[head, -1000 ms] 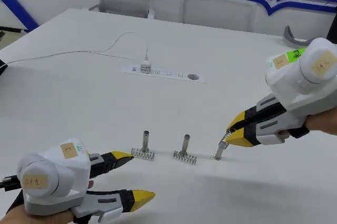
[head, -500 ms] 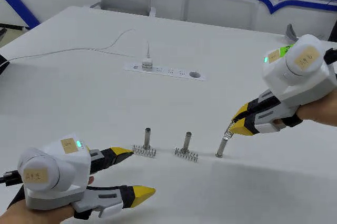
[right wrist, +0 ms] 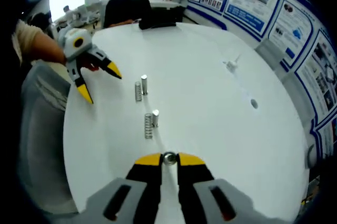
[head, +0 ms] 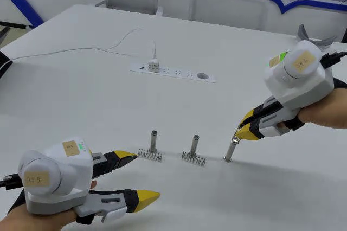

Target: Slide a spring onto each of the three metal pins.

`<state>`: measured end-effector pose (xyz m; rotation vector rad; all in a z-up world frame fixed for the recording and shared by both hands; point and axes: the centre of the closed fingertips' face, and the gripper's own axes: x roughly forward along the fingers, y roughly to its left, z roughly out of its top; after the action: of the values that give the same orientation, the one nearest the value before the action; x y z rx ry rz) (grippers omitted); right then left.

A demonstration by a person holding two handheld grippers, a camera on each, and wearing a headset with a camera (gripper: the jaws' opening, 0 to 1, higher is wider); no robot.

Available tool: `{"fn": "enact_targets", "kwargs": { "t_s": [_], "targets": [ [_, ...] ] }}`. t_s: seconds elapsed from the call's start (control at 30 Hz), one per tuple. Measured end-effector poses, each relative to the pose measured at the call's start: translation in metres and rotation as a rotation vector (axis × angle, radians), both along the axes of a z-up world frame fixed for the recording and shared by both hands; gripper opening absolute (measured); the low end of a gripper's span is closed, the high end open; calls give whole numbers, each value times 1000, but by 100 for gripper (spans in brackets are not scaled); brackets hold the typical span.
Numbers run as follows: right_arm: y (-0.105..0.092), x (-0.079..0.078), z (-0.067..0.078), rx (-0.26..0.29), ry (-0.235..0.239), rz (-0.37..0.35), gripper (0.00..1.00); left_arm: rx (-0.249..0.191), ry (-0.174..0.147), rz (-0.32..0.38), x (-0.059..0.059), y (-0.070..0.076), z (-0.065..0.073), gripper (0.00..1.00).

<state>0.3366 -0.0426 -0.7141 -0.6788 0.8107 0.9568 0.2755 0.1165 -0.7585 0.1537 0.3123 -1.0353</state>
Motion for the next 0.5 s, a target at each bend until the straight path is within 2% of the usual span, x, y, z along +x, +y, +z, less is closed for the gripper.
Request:
{"fn": "enact_targets", "kwargs": {
  "t_s": [0.5],
  "targets": [
    [0,3,-22,-17,33,-15,12,1,5,-4,-1,0,0,54]
  ]
}}
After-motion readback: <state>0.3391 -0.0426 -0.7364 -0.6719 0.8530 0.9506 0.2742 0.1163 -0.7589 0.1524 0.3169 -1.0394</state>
